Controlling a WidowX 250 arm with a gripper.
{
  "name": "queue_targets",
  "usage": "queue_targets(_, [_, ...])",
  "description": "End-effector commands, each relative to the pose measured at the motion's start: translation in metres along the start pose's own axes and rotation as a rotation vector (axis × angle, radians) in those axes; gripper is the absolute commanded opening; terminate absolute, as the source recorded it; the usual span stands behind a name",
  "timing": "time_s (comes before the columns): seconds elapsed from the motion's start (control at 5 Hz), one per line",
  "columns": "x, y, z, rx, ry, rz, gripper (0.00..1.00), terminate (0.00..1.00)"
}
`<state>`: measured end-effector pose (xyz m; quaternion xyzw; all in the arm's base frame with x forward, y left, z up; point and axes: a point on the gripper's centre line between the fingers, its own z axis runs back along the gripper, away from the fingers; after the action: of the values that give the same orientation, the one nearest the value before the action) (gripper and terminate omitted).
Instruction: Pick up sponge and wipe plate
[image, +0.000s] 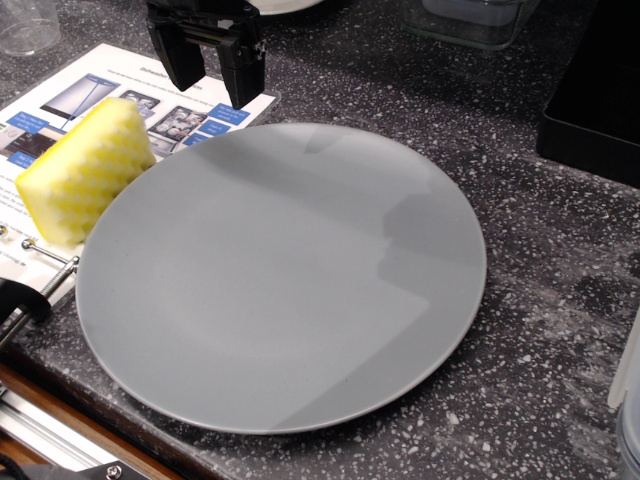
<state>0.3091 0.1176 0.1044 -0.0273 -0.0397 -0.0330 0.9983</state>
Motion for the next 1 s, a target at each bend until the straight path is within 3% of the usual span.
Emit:
queue_targets(0.0, [0.0,0.0,0.0,0.0,0.0,0.0,1.0,0.0])
queue_targets(0.4, [-0.009,0.033,0.035,0.048,-0.026,0.059,1.0,0.0])
queue_targets(0.8, [-0.02,0.067,0.049,0.096,0.029,0.067,1.0,0.0])
